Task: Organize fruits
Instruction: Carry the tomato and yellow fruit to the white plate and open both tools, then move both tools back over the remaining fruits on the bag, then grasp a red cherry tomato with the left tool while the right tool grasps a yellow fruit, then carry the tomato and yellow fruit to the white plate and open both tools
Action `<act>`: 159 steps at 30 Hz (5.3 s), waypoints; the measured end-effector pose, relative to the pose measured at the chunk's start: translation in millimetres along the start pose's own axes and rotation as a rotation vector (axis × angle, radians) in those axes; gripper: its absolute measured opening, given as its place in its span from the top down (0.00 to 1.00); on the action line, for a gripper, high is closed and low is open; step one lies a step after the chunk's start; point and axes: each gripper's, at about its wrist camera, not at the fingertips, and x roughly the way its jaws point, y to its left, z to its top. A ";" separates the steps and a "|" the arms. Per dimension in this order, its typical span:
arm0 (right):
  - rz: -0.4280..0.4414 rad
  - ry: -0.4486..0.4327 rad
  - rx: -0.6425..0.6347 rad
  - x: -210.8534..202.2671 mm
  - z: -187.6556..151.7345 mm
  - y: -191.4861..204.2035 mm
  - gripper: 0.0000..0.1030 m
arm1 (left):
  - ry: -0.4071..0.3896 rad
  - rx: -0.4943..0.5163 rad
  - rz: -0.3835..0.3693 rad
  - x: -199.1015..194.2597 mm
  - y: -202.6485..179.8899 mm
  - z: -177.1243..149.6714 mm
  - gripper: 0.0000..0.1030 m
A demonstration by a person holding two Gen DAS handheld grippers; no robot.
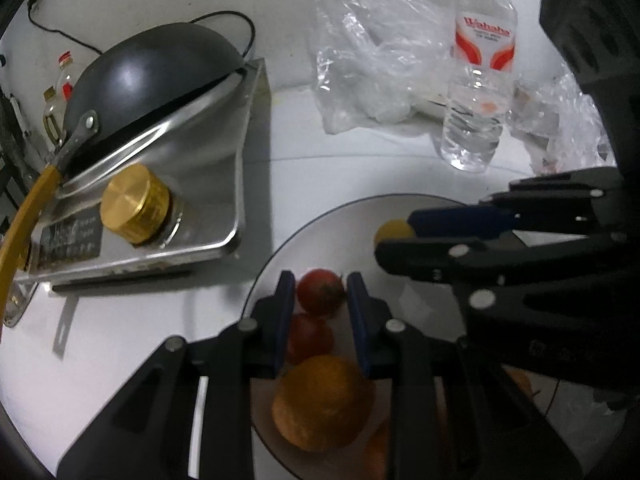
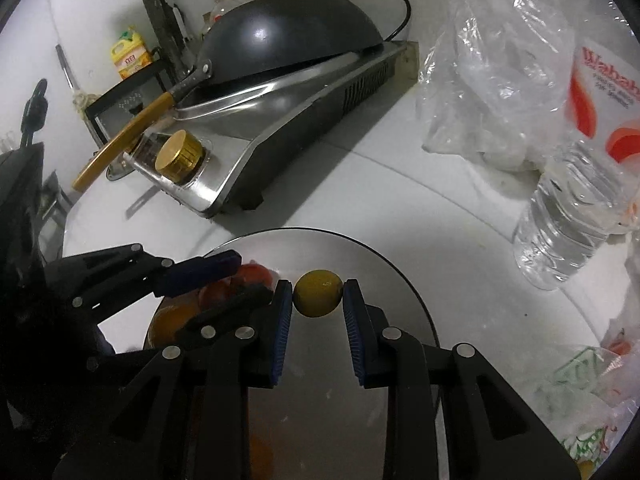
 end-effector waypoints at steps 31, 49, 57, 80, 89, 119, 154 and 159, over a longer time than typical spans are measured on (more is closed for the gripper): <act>-0.092 -0.099 -0.013 -92.4 -29.4 21.1 0.70 | -0.145 -0.047 -0.007 -88.9 -10.9 -12.6 0.64; -0.125 -0.149 0.025 -158.4 -87.5 -7.4 0.70 | -0.164 -0.003 -0.040 -127.0 -82.4 -21.7 0.46; -0.151 -0.163 0.072 -178.5 -113.3 -32.9 0.69 | -0.161 0.024 -0.035 -130.8 -107.4 -21.5 0.46; -0.175 -0.175 0.146 -208.6 -165.9 -89.3 0.70 | -0.065 0.116 -0.119 -106.5 -198.9 -22.6 0.46; -0.148 -0.185 0.125 -206.7 -171.3 -103.2 0.83 | -0.018 0.122 -0.135 -86.3 -216.2 -19.0 0.46; -0.092 -0.112 0.133 -170.6 -155.4 -134.5 0.84 | 0.038 0.199 -0.224 -43.4 -248.6 -18.2 0.72; -0.194 -0.058 0.094 -142.7 -142.4 -96.4 0.76 | -0.053 0.144 -0.189 -83.9 -189.2 -21.9 0.72; -0.184 -0.079 0.084 -149.3 -138.7 -83.9 0.76 | -0.067 0.141 -0.193 -91.3 -181.5 -24.7 0.72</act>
